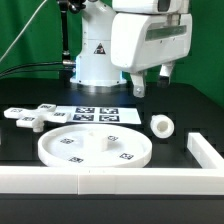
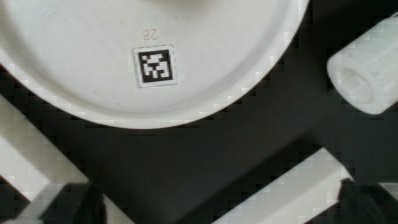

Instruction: Assemble round table

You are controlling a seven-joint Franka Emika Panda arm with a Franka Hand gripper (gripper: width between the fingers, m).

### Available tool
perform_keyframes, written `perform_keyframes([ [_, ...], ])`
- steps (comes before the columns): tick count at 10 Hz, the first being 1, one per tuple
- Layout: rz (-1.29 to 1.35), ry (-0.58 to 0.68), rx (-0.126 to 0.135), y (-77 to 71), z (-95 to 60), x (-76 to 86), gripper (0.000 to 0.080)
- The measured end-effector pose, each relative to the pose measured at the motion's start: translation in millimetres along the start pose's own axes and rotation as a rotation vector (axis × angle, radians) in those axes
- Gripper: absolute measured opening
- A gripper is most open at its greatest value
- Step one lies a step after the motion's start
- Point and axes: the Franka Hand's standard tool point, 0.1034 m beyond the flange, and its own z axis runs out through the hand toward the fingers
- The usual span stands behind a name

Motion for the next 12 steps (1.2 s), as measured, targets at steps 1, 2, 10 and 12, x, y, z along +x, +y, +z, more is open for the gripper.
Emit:
perform_keyframes([
  [1,0.000,0.000,0.000,0.0,0.0,0.0,0.0649],
  [2,0.000,0.000,0.000,0.0,0.0,0.0,0.0649],
  [10,-0.129,0.019,-0.013,32.9,39.9,-42.3,0.0649],
  [12,-0.147,0.015,0.004,43.5,60.5,-56.4,0.0649],
])
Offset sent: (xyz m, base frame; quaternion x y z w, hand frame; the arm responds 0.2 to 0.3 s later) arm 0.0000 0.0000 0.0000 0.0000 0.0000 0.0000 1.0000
